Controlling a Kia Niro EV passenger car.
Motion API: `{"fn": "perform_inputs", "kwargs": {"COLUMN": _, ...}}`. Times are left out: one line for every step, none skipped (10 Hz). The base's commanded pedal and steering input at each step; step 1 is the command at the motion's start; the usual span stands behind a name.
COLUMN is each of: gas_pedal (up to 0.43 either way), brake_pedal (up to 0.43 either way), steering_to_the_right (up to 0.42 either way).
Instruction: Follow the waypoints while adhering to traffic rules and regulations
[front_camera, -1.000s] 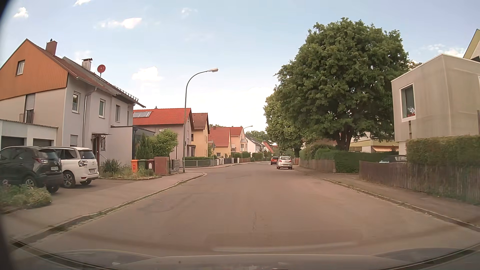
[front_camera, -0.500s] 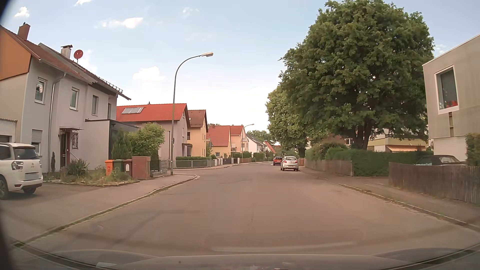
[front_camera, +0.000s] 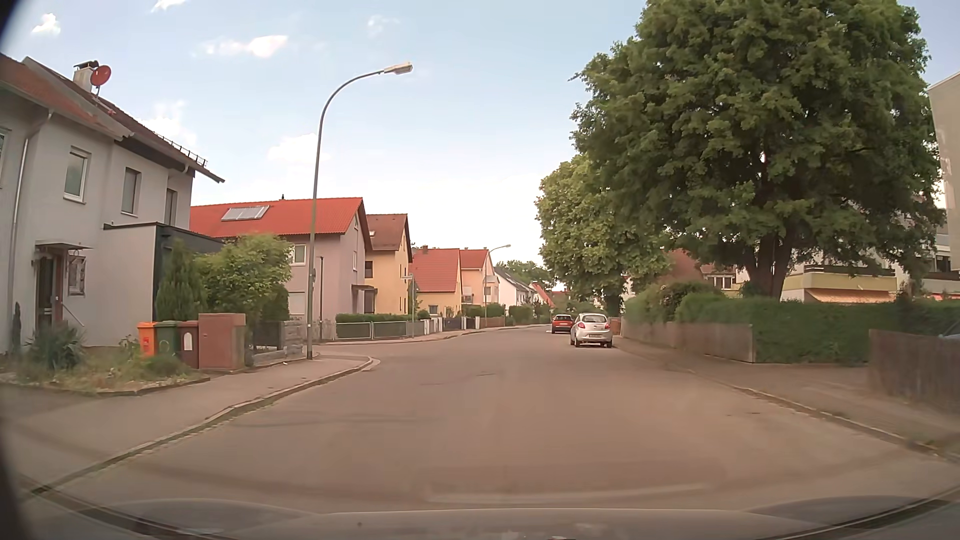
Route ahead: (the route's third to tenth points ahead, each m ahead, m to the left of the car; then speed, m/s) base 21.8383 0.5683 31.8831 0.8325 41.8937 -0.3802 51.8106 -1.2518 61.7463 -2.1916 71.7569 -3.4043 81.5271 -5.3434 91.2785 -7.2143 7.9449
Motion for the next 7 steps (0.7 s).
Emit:
{"fn": "perform_inputs", "kwargs": {"gas_pedal": 0.0, "brake_pedal": 0.098, "steering_to_the_right": -0.003}}
{"fn": "perform_inputs", "kwargs": {"gas_pedal": 0.0, "brake_pedal": 0.091, "steering_to_the_right": -0.003}}
{"fn": "perform_inputs", "kwargs": {"gas_pedal": 0.0, "brake_pedal": 0.067, "steering_to_the_right": -0.001}}
{"fn": "perform_inputs", "kwargs": {"gas_pedal": 0.0, "brake_pedal": 0.055, "steering_to_the_right": 0.001}}
{"fn": "perform_inputs", "kwargs": {"gas_pedal": 0.0, "brake_pedal": 0.043, "steering_to_the_right": 0.004}}
{"fn": "perform_inputs", "kwargs": {"gas_pedal": 0.0, "brake_pedal": 0.024, "steering_to_the_right": 0.008}}
{"fn": "perform_inputs", "kwargs": {"gas_pedal": 0.0, "brake_pedal": 0.018, "steering_to_the_right": 0.009}}
